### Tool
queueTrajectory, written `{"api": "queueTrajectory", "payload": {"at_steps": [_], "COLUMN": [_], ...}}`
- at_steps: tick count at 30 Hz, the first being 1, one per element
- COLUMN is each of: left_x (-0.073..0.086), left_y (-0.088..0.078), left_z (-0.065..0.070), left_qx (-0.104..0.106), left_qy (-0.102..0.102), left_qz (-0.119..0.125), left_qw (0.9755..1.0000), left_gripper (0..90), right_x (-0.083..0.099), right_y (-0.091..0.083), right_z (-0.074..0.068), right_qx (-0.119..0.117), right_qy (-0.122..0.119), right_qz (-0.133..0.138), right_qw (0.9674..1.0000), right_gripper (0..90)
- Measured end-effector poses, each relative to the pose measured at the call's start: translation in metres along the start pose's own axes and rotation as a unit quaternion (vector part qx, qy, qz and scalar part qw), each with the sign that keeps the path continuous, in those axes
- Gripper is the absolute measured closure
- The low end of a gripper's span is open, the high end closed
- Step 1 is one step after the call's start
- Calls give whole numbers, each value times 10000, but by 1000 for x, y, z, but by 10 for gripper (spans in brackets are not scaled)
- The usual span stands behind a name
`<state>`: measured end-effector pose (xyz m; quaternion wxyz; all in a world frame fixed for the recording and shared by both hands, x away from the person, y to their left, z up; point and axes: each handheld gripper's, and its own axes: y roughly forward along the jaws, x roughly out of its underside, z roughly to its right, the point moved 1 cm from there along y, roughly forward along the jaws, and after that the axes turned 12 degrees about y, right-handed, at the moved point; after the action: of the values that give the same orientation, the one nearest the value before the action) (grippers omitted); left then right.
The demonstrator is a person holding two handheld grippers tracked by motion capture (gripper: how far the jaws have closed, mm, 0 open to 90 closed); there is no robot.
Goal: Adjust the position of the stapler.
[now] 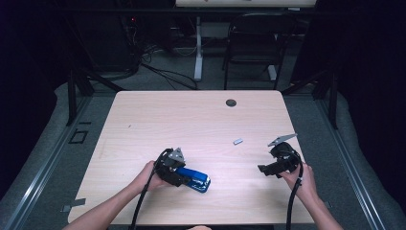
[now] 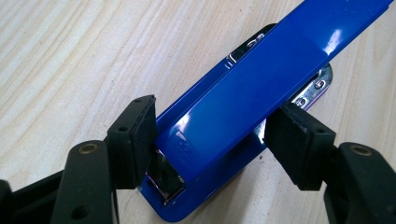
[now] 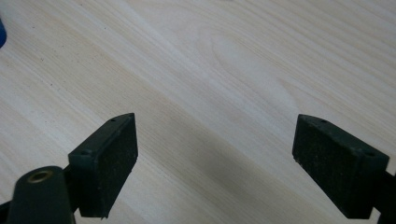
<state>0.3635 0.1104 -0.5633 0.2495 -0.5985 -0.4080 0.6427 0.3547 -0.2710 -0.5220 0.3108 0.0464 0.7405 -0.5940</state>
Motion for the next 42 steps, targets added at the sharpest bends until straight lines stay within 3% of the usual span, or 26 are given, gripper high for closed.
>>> {"api": "queueTrajectory", "payload": {"at_steps": [20,29,33,39,42], "left_x": [-8,-13,-12,-4,-1], "left_y": [2,3,3,-1,-4], "left_z": [13,22,21,11,9], "left_qx": [-285,-458,-416,25,66], "left_qy": [-542,-863,-821,-528,-402], "left_qz": [-155,-293,-276,-23,20], "left_qw": [9980,9948,9954,9986,9992], "left_gripper": [347,348,353,385,399], "right_x": [-1,-2,-2,-1,0], "right_y": [3,3,3,2,2], "right_z": [-4,-5,-5,-5,-4], "right_qx": [-106,-136,-143,-205,-172], "right_qy": [-56,-58,-61,-42,-62], "right_qz": [-102,-114,-124,-76,-103], "right_qw": [9999,9998,9998,9998,9998], "right_gripper": [141,141,141,141,142]}}
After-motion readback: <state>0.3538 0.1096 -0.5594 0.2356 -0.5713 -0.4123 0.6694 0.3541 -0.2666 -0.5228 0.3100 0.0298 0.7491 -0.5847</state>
